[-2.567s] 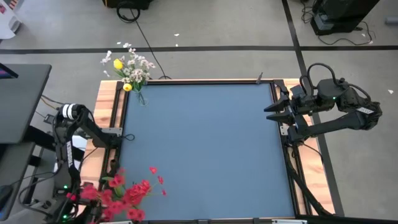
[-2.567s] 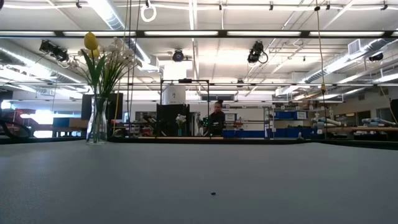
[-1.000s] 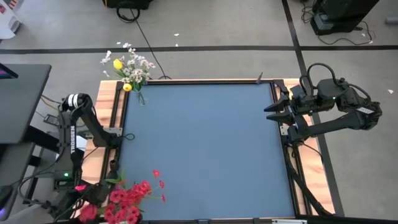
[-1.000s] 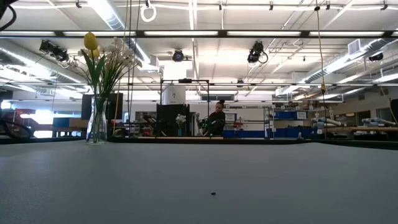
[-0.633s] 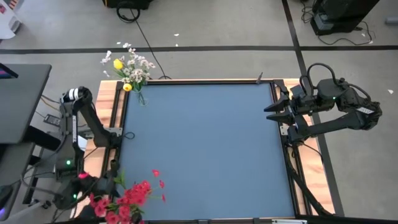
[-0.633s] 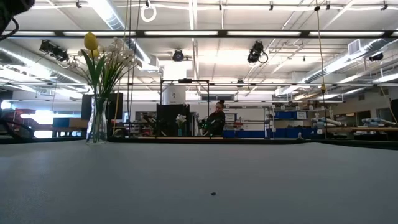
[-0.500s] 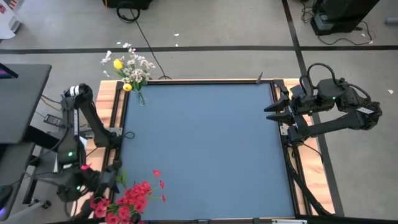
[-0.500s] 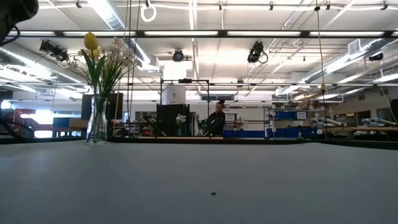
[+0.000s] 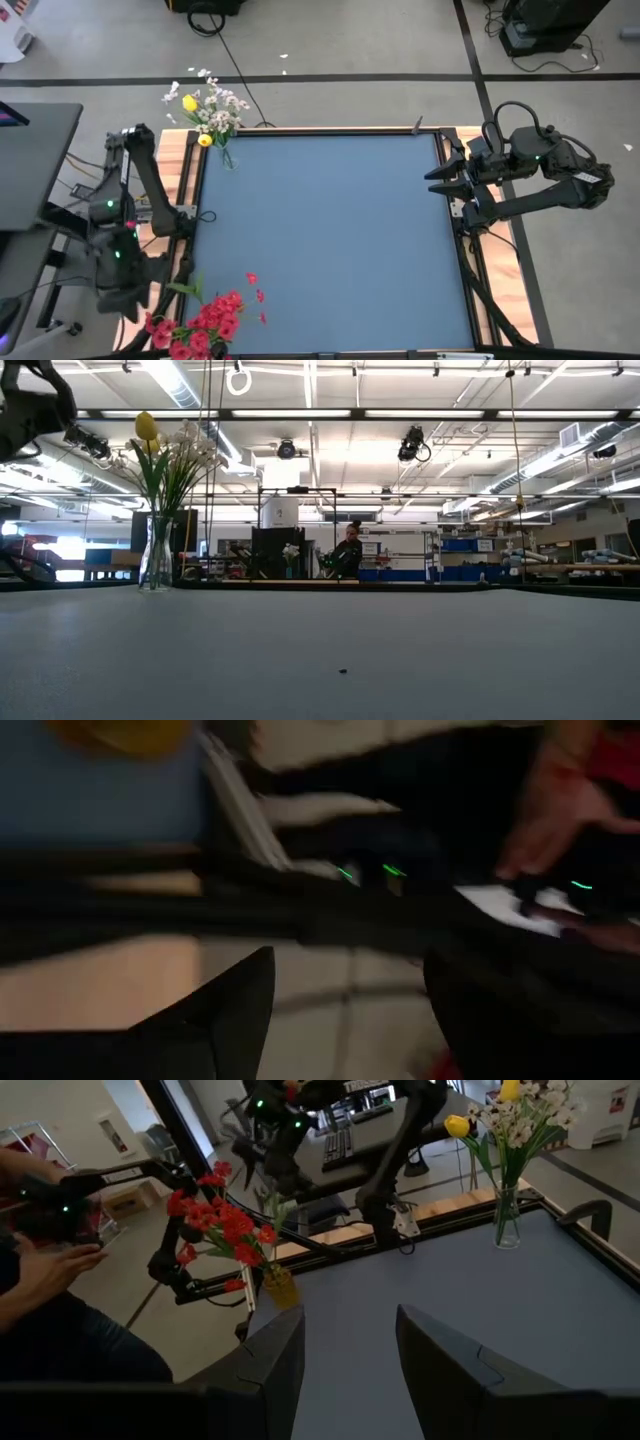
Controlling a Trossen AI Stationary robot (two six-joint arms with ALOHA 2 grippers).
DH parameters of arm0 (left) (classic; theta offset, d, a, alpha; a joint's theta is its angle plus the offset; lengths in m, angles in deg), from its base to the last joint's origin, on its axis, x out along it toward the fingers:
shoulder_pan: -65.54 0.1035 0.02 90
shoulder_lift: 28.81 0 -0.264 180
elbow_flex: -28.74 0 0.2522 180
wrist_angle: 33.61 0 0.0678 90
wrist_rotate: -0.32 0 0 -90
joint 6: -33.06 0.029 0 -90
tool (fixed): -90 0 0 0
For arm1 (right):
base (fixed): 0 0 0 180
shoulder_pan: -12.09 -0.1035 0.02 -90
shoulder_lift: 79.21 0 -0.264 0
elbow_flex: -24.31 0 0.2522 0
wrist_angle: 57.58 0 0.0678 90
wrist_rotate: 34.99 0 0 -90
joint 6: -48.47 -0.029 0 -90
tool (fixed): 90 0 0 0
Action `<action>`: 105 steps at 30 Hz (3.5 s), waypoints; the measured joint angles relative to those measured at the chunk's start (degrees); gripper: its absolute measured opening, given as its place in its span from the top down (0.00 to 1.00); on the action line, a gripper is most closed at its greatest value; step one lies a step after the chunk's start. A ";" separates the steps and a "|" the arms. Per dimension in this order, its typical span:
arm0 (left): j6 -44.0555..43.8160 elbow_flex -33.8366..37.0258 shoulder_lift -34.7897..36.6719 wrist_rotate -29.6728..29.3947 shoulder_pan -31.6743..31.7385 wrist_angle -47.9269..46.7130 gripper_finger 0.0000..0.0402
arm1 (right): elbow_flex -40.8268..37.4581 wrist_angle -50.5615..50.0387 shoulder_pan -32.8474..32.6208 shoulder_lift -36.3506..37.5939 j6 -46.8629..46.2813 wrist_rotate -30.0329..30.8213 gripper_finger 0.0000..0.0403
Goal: Sort flowers into vase by color
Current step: Return to Home Position
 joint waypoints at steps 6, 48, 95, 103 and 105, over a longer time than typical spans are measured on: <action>-4.02 0.04 8.11 3.72 0.02 4.86 0.35 | -0.01 0.00 0.01 0.00 0.01 -0.01 0.58; 105.48 0.11 11.91 -62.08 3.73 40.93 0.45 | -0.01 0.00 0.01 0.00 0.00 -0.01 0.58; 91.27 6.92 6.43 -13.05 75.22 23.37 0.99 | -0.64 16.99 0.12 -1.65 23.69 16.65 0.58; 89.40 25.30 10.22 -13.13 75.16 44.12 1.00 | -26.65 31.93 0.26 6.38 15.39 18.57 0.58; 88.48 27.86 11.32 -15.22 75.14 46.36 1.00 | -33.53 38.41 0.49 9.39 13.05 19.53 0.58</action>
